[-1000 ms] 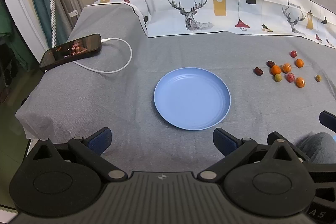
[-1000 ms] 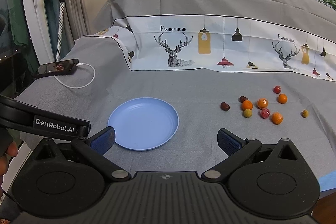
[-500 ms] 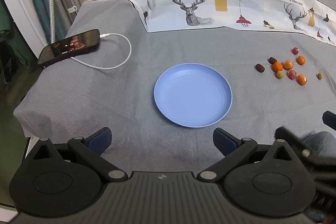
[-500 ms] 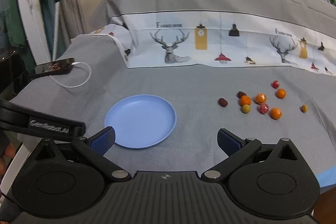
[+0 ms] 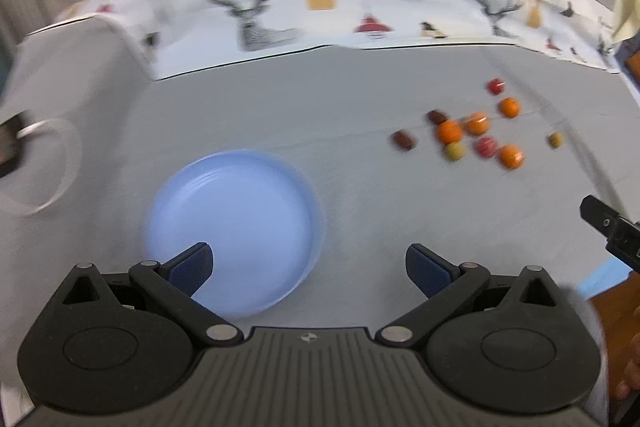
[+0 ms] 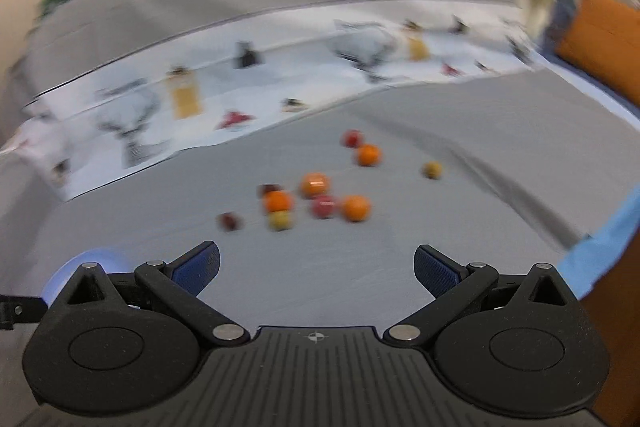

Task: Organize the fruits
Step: 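Grasp a red date with the left gripper while the right grasps the netted orange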

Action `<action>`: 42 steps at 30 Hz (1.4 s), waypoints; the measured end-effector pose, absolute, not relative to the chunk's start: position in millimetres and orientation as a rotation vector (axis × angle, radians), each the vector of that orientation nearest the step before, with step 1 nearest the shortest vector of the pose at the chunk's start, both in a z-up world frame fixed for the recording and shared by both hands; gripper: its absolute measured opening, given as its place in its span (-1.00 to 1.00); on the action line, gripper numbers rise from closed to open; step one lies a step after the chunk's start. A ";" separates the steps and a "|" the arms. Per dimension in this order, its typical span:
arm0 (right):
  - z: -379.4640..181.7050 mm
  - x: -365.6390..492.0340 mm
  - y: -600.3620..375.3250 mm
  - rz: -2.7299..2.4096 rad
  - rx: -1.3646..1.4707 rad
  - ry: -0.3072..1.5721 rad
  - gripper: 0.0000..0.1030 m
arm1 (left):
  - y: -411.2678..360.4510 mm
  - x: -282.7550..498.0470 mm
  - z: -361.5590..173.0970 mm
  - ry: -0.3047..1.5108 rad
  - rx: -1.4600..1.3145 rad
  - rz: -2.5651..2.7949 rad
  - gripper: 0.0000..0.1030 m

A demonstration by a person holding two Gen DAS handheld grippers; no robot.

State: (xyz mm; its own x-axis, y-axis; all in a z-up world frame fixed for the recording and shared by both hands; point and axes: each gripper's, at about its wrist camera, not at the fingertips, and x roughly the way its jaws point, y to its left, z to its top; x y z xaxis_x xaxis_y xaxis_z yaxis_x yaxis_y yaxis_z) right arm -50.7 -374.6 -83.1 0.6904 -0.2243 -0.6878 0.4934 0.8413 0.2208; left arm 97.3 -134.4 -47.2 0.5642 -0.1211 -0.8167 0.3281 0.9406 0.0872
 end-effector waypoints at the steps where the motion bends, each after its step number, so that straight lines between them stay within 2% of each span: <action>1: -89.9 -44.7 -384.6 -0.428 0.425 0.712 0.99 | -147.8 107.0 -54.1 0.942 0.245 -0.279 0.99; 4: -115.6 -13.6 -407.4 -0.465 0.437 0.750 0.99 | -190.5 139.5 -80.9 0.963 0.274 -0.310 0.99; 9: -175.0 52.4 -426.8 -0.547 0.474 0.909 0.99 | -245.2 193.7 -138.9 1.108 0.273 -0.405 0.99; 15: -238.6 105.0 -434.5 -0.609 0.492 1.021 0.99 | -294.1 235.6 -185.7 1.144 0.300 -0.425 0.99; 19: -255.2 123.9 -427.2 -0.628 0.354 0.906 0.99 | -317.1 267.8 -222.3 1.209 0.347 -0.429 1.00; 22: -262.7 119.0 -423.1 -0.611 0.312 0.825 0.99 | -321.5 276.2 -217.4 1.169 0.312 -0.442 0.99; 23: -261.6 117.0 -424.3 -0.609 0.322 0.822 0.99 | -320.5 277.8 -215.4 1.168 0.291 -0.460 0.81; 24: -260.2 116.6 -425.1 -0.611 0.326 0.823 0.96 | -317.5 276.9 -212.4 1.150 0.271 -0.470 0.26; 25: -257.1 113.9 -423.7 -0.620 0.316 0.804 0.69 | -316.7 274.4 -208.3 1.120 0.273 -0.470 -0.03; 26: -252.6 112.2 -420.5 -0.621 0.307 0.791 0.21 | -315.3 273.2 -206.4 1.102 0.289 -0.473 -0.36; 27: -249.5 111.5 -415.7 -0.619 0.287 0.781 -0.09 | -311.6 273.3 -205.3 1.107 0.273 -0.486 -0.37; 28: -246.9 116.5 -414.2 -0.627 0.273 0.788 -0.25 | -307.7 271.8 -201.8 1.109 0.242 -0.494 -0.37; 35: -232.1 105.5 -426.8 -0.695 0.318 0.744 -0.26 | -291.4 256.4 -170.7 1.028 0.198 -0.545 -0.37; 42: -161.0 56.5 -427.1 -0.649 0.400 0.631 -0.26 | -273.0 218.6 -93.4 0.911 0.228 -0.561 -0.36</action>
